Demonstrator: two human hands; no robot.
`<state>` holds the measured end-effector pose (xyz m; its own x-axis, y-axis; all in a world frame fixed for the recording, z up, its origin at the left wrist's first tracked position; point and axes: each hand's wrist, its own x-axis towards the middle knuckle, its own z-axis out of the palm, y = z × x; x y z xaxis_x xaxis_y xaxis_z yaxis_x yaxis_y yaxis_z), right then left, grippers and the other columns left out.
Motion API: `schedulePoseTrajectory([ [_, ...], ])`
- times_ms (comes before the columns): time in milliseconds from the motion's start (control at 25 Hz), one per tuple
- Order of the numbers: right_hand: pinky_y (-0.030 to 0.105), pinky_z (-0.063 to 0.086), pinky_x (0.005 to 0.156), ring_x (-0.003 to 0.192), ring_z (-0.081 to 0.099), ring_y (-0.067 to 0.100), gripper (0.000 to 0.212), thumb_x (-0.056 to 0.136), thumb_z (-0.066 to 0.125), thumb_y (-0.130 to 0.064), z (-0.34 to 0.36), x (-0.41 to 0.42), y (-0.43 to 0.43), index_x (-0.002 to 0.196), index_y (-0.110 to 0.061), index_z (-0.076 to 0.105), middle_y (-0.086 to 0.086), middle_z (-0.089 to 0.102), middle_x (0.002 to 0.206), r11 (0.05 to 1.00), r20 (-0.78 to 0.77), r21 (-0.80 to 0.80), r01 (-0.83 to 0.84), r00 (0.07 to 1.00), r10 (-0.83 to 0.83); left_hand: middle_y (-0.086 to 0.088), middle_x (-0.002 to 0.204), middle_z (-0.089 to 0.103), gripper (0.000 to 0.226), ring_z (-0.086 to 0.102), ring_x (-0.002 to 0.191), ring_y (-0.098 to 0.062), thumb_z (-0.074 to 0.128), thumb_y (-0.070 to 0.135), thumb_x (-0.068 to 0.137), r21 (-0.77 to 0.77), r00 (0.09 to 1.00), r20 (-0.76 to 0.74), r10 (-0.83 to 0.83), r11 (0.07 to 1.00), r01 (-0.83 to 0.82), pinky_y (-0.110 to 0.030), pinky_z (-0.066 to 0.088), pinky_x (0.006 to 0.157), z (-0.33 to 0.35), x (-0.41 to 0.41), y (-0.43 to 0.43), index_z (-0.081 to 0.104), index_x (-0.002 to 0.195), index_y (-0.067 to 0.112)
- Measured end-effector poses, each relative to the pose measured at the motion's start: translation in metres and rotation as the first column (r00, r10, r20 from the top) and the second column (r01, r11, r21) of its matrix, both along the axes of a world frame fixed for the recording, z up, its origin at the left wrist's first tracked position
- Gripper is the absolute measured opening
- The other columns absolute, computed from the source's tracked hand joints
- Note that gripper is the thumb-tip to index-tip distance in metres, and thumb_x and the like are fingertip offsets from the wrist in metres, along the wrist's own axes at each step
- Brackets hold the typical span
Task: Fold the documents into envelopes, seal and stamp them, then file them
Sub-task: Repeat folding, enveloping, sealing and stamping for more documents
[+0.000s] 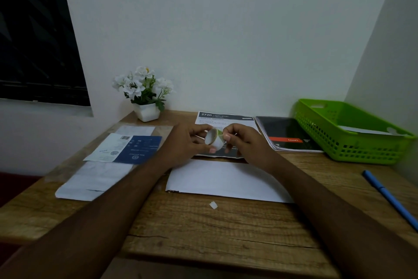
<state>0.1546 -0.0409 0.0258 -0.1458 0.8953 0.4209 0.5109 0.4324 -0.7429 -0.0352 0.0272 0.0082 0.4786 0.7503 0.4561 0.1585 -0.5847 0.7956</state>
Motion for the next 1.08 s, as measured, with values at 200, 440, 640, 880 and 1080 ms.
schedulePoseTrajectory([
  [200, 0.030, 0.050, 0.064, 0.073, 0.061, 0.013, 0.007, 0.087, 0.070, -0.022, -0.001, -0.002, 0.000, 0.090, -0.019, 0.065, -0.005, 0.064, 0.085, 0.986, 0.003, 0.139, 0.089, 0.996, -0.090, 0.009, 0.086, 0.072, 0.067, 0.069, 0.064, -0.007, 0.079, 0.041, 0.066, 0.021, 0.999, -0.012, 0.048, 0.999, -0.048, -0.012, 0.048, 0.051, 0.000, 0.001, -0.004, 0.059, 0.126, 0.018],
  [440, 0.033, 0.056, 0.067, 0.068, 0.065, 0.010, 0.012, 0.079, 0.077, -0.017, -0.002, -0.006, 0.000, 0.077, -0.024, 0.068, -0.009, 0.068, 0.079, 0.961, -0.022, 0.219, 0.171, 0.985, -0.171, 0.013, 0.092, 0.069, 0.059, 0.070, 0.074, -0.005, 0.079, 0.025, 0.074, -0.011, 1.000, 0.016, -0.008, 1.000, 0.009, -0.014, 0.051, 0.058, -0.001, 0.001, -0.006, 0.057, 0.128, 0.017],
  [640, 0.025, 0.054, 0.067, 0.069, 0.065, 0.010, 0.007, 0.085, 0.071, -0.014, 0.001, -0.006, -0.002, 0.080, -0.018, 0.067, -0.006, 0.068, 0.075, 0.968, 0.033, 0.212, 0.131, 0.989, -0.141, 0.017, 0.096, 0.068, 0.059, 0.069, 0.083, -0.005, 0.080, 0.044, 0.058, 0.035, 0.998, 0.068, 0.001, 0.999, -0.003, -0.015, 0.052, 0.063, 0.003, 0.003, -0.011, 0.064, 0.112, 0.027],
  [880, 0.032, 0.056, 0.070, 0.071, 0.067, 0.015, 0.006, 0.088, 0.066, -0.010, 0.009, -0.002, 0.001, 0.086, -0.005, 0.068, 0.004, 0.070, 0.078, 0.988, 0.001, 0.118, 0.099, 0.995, -0.100, 0.025, 0.086, 0.071, 0.035, 0.071, 0.081, -0.009, 0.081, 0.035, 0.062, 0.056, 0.995, 0.093, -0.031, 0.998, 0.025, -0.016, 0.055, 0.064, 0.010, 0.007, -0.012, 0.064, 0.092, 0.044],
  [1080, 0.028, 0.056, 0.067, 0.068, 0.067, 0.017, 0.005, 0.087, 0.066, -0.004, 0.013, 0.006, -0.001, 0.082, -0.005, 0.066, 0.004, 0.067, 0.072, 0.997, -0.105, 0.068, 0.037, 0.994, -0.030, 0.023, 0.092, 0.068, 0.042, 0.071, 0.083, -0.008, 0.083, 0.022, 0.067, 0.073, 0.997, 0.066, -0.030, 0.997, 0.025, -0.022, 0.058, 0.071, 0.013, 0.009, -0.010, 0.066, 0.104, 0.032],
])
